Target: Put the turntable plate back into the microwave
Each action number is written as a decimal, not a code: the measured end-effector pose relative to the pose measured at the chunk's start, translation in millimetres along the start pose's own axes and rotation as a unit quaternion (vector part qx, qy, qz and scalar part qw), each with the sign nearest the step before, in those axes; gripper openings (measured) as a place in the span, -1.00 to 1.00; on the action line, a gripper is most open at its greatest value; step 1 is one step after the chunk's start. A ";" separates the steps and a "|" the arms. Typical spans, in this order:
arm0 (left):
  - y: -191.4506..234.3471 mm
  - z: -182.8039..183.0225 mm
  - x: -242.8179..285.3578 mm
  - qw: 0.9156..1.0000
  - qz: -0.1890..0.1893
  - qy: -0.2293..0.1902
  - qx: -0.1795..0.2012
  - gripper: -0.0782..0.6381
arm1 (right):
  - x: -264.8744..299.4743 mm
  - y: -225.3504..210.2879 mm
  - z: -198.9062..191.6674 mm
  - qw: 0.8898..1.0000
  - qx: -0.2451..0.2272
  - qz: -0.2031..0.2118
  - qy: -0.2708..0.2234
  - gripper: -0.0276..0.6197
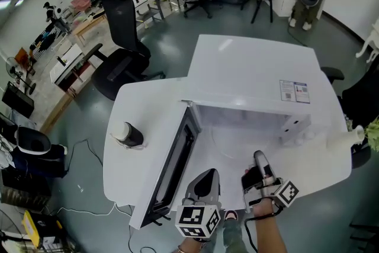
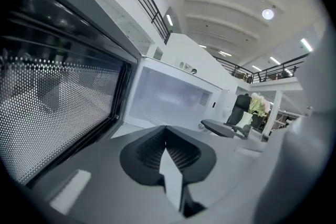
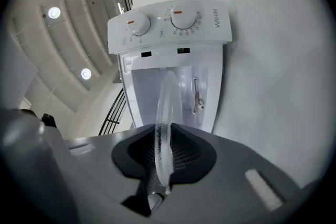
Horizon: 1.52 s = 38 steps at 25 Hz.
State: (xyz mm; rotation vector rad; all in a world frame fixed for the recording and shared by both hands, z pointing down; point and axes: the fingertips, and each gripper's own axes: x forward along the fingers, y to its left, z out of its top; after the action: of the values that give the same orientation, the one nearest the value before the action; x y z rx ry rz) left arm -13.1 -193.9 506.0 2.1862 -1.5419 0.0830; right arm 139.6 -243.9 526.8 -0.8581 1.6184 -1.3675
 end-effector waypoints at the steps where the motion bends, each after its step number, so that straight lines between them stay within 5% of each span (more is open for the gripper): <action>1: 1.0 1.2 1.0 1.000 0.000 0.001 0.000 -0.78 | 3.0 -0.6 0.6 1.000 0.002 0.001 -0.002 -0.73; 38: 22.8 3.3 31.6 1.000 -0.001 -0.002 -0.023 -0.78 | 82.9 -27.1 37.0 0.997 -0.025 -0.014 -0.074 -0.73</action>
State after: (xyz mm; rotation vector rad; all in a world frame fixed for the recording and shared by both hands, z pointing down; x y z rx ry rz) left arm -22.8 -229.0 520.3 2.1530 -1.5278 0.0419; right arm 137.8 -338.0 537.6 -0.9926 1.5363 -1.2564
